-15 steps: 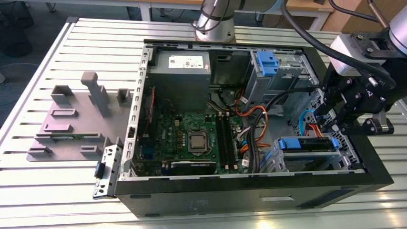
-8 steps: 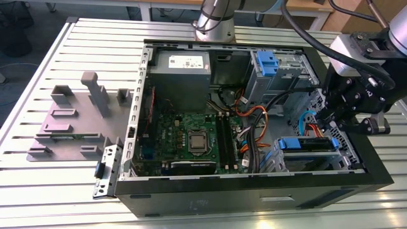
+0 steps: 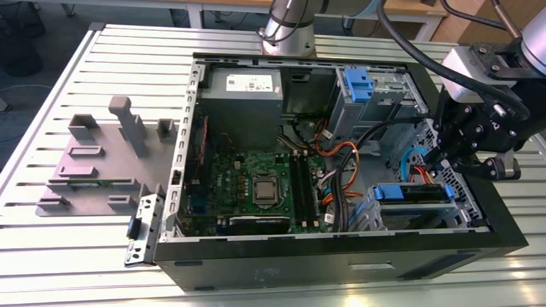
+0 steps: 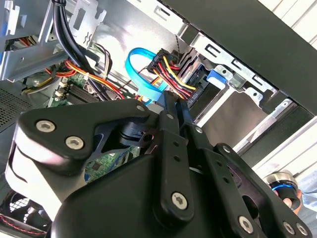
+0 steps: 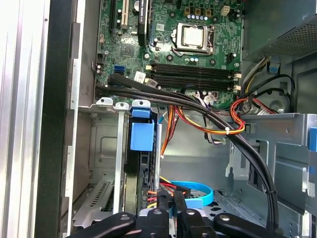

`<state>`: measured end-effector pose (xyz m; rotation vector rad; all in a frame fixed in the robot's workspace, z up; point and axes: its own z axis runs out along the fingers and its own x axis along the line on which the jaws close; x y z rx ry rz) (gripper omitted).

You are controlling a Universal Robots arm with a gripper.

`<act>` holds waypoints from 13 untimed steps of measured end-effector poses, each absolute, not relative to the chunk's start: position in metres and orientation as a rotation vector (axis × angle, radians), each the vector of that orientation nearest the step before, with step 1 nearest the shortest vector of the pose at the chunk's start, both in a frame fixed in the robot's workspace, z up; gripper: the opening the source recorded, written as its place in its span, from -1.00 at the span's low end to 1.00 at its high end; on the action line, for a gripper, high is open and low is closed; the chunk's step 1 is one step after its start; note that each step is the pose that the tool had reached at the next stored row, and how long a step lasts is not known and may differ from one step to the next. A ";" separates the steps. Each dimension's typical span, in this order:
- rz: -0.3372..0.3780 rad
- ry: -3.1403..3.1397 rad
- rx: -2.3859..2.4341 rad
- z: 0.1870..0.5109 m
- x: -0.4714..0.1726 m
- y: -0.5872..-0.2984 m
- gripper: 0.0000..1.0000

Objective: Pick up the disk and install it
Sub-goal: 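Insert the second disk wire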

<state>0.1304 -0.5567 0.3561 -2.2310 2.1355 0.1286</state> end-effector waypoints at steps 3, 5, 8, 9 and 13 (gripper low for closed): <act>0.129 2.135 -2.231 0.356 0.130 -0.557 -0.68; 0.129 2.135 -2.231 0.356 0.129 -0.558 -0.68; 0.129 2.135 -2.231 0.355 0.125 -0.561 -0.68; 0.129 2.135 -2.231 0.355 0.124 -0.562 -0.68; 0.129 2.136 -2.231 0.354 0.120 -0.566 -0.68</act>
